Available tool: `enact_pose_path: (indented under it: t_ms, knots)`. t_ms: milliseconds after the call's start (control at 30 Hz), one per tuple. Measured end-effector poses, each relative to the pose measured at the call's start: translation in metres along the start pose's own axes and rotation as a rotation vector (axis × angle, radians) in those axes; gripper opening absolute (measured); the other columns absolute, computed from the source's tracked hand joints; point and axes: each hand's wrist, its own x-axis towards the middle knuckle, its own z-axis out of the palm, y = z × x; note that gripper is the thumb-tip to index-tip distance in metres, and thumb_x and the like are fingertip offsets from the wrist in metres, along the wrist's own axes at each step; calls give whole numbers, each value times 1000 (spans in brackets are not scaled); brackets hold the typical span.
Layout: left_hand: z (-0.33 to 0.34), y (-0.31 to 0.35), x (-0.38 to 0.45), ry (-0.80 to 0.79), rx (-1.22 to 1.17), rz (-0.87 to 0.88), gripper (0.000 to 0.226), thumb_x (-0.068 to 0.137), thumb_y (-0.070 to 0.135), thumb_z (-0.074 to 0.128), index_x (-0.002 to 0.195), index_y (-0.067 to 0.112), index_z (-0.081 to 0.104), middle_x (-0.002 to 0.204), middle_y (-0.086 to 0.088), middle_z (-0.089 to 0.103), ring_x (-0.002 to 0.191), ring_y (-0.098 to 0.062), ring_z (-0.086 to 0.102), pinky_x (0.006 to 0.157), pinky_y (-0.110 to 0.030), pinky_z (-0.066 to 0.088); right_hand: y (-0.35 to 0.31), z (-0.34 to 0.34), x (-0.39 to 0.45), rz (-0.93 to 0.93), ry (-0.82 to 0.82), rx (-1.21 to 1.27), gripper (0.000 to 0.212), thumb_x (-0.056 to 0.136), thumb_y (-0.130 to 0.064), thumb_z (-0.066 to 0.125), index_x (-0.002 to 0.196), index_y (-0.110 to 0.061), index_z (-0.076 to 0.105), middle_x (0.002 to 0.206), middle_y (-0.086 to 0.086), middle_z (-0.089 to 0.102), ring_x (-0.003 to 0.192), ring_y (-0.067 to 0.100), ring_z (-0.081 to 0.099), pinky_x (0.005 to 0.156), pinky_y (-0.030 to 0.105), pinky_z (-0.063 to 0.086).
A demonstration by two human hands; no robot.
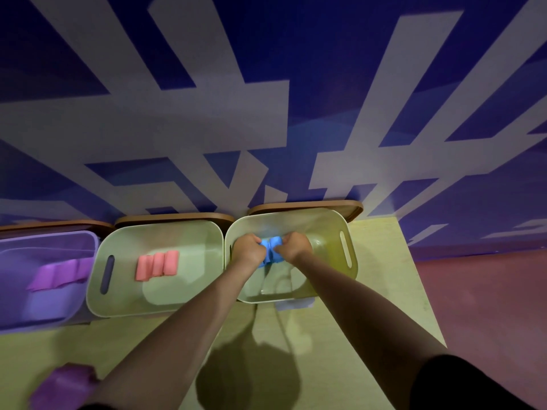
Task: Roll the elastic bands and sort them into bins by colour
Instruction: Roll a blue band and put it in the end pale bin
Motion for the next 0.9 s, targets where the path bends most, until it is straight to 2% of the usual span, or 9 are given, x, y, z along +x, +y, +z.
enact_pose_path:
  t_ms: [67,167,233,300,400,533,667,800,900]
  knots:
    - [0,-1,1,-1,5,0,32,88,5,55,119,9,64,126,-11,61,117,-28,56,95,-27,41,1,0,2,16,5,-10,23,84,-28,66,88,-6,64,84,10,56,83,28,57,68,26,37]
    - [0,-1,2,-1,5,-3,31,88,6,56,117,11,64,125,-11,62,115,-29,57,94,-27,42,7,-5,1,67,46,9,41,81,-38,71,102,-4,61,92,10,60,89,28,60,67,28,39]
    - [-1,0,1,-12,16,-5,32,87,5,57,117,10,64,125,-11,62,115,-29,57,95,-28,42,10,-9,0,84,26,38,40,80,-41,72,93,-6,58,84,7,56,78,24,56,58,27,39]
    - [-2,0,2,-31,29,-9,33,86,6,60,118,11,64,126,-12,62,115,-29,58,95,-29,43,11,-11,3,77,-21,41,40,81,-44,70,74,-8,54,68,5,54,62,22,56,46,25,37]
    - [-3,1,2,-51,51,-9,35,87,7,60,121,12,62,127,-11,61,116,-30,57,96,-30,43,13,-15,4,89,-58,101,42,84,-39,67,59,-10,50,46,3,52,41,16,50,44,21,40]
    - [-3,3,1,-44,61,5,36,88,8,56,122,12,62,128,-11,60,118,-29,55,97,-29,41,18,-17,5,64,-67,154,42,85,-32,66,52,-10,53,45,4,50,45,17,46,59,27,46]
    - [-3,7,-1,-25,68,26,35,90,8,51,122,10,62,127,-12,61,119,-31,55,97,-29,41,16,-16,5,54,-67,174,42,86,-28,65,51,-12,48,44,2,43,52,19,39,63,30,40]
    - [-4,8,-2,-20,83,27,31,90,8,50,117,8,64,123,-13,63,114,-31,57,91,-30,43,13,-19,5,42,-85,138,44,88,-30,61,50,-12,48,30,-4,41,51,18,40,66,30,40]
    - [-4,8,-2,-19,90,25,31,90,8,51,118,8,63,124,-13,62,114,-31,56,90,-29,43,13,-22,4,34,-76,144,42,90,-29,60,52,-14,49,48,3,48,59,20,45,70,31,42]
